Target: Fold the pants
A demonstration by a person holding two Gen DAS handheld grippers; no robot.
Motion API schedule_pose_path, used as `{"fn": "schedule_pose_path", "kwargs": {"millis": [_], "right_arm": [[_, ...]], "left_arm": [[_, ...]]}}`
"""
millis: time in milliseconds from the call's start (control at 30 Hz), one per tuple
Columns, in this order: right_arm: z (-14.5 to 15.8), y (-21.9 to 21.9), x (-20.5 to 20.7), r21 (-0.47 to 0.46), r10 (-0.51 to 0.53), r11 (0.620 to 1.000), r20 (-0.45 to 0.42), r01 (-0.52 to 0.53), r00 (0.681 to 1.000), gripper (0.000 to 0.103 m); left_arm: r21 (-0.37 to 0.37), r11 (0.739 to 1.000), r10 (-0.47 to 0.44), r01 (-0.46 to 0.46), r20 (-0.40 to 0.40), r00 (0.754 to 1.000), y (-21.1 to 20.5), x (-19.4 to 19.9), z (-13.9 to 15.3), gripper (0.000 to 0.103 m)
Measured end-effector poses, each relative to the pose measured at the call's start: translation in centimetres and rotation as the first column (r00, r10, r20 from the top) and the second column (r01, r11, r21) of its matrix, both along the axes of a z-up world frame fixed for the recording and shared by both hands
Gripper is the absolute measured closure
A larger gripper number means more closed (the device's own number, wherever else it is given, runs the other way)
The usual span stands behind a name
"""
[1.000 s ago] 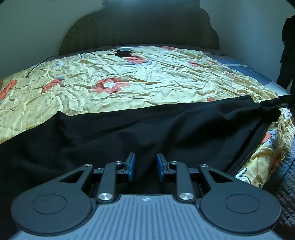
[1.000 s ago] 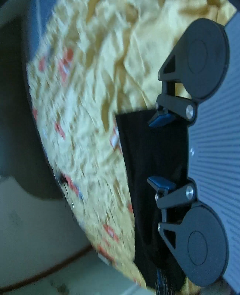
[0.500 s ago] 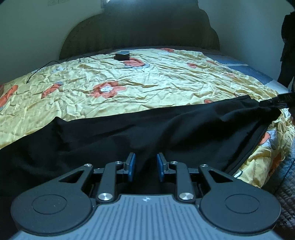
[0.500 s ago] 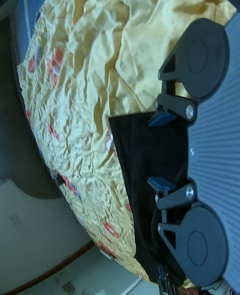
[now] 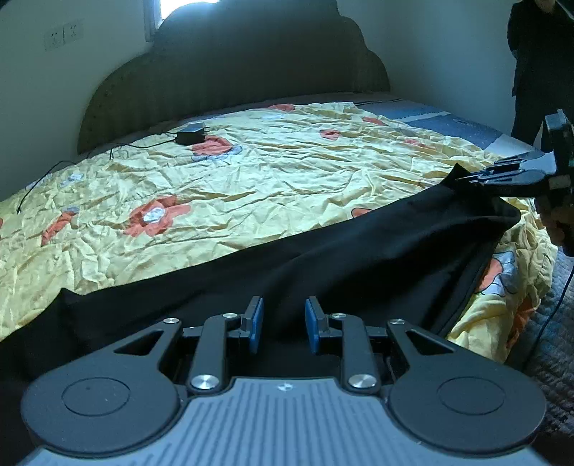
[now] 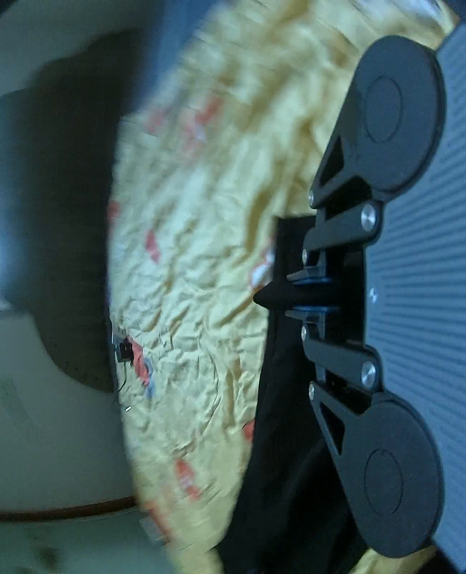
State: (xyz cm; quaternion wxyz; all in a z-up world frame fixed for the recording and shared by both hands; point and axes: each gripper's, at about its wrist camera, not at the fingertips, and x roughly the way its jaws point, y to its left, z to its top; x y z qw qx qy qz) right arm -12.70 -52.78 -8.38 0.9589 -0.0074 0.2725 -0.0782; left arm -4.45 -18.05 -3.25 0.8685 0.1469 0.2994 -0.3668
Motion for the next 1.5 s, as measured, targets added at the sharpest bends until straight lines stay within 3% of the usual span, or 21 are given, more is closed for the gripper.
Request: {"fn": "schedule_pose_path", "kwargs": {"millis": [100, 233, 300, 400, 500, 633, 733, 867, 1000, 1100, 1167, 1300, 1400, 1500], "right_arm": [[-0.9, 1.0, 1.2, -0.144, -0.053, 0.988, -0.018, 0.05, 0.998, 0.094], [-1.8, 0.1, 2.4, -0.123, -0.136, 0.984, -0.025, 0.132, 0.99, 0.094], [-1.6, -0.9, 2.6, -0.07, -0.16, 0.985, 0.004, 0.16, 0.987, 0.093], [-2.3, -3.5, 3.2, 0.018, -0.256, 0.966, -0.03, 0.257, 0.966, 0.089], [-1.2, -6.5, 0.9, 0.237, -0.323, 0.917, -0.033, 0.322, 0.946, 0.059], [1.4, -6.9, -4.3, 0.323, -0.32, 0.895, -0.02, 0.309, 0.947, 0.059], [1.0, -5.5, -6.9, 0.315, -0.278, 0.906, -0.063, 0.283, 0.959, 0.059], [0.1, -2.3, -6.9, 0.175, -0.233, 0.952, -0.117, 0.251, 0.965, 0.059], [1.2, 2.2, -5.3, 0.04, -0.092, 0.995, -0.061, 0.095, 0.994, 0.061], [0.6, 5.6, -2.5, -0.127, -0.041, 0.992, -0.122, 0.025, 0.992, 0.06], [-0.1, 7.0, -1.7, -0.261, -0.065, 0.965, -0.139, 0.027, 0.988, 0.059], [0.4, 11.7, -3.8, -0.375, 0.114, 0.915, -0.122, -0.152, 0.986, 0.06], [-0.8, 15.2, -4.1, -0.468, 0.242, 0.833, -0.173, -0.296, 0.955, 0.06], [-2.2, 18.3, -4.1, -0.587, 0.29, 0.725, -0.214, -0.361, 0.933, 0.06]], "left_arm": [[-0.008, 1.0, 0.012, -0.012, -0.011, 1.0, 0.0, 0.0, -0.3, 0.078], [-0.003, 1.0, 0.015, -0.015, -0.018, 1.0, 0.1, -0.2, -0.6, 0.078], [-0.005, 1.0, 0.009, -0.009, -0.022, 1.0, 0.1, -0.4, -0.7, 0.078], [-0.024, 1.0, -0.015, 0.014, -0.051, 0.999, 0.2, -0.8, -0.7, 0.078], [-0.011, 0.998, -0.059, 0.058, -0.019, 0.998, 0.3, -2.1, -0.2, 0.078], [-0.025, 0.995, -0.102, 0.102, -0.009, 0.995, 0.5, -3.3, -0.3, 0.078], [-0.008, 0.994, -0.108, 0.108, -0.002, 0.994, -0.1, -3.6, -1.1, 0.078], [0.018, 0.994, -0.109, 0.11, -0.01, 0.994, -0.2, -3.6, -1.8, 0.078], [0.026, 0.996, -0.085, 0.085, -0.018, 0.996, 0.4, -3.6, -2.2, 0.078], [0.018, 0.998, -0.056, 0.057, -0.022, 0.998, 1.0, -3.5, -2.1, 0.078], [0.017, 0.998, -0.056, 0.056, -0.005, 0.998, 1.7, -3.9, -1.6, 0.078], [0.049, 0.996, -0.08, 0.076, 0.095, 0.992, 1.7, -5.0, -1.2, 0.078], [0.132, 0.986, -0.125, 0.107, 0.141, 0.982, 0.8, -5.8, -1.9, 0.078], [0.194, 0.976, -0.139, 0.099, 0.201, 0.97, 0.7, -6.9, -2.6, 0.078]]}}
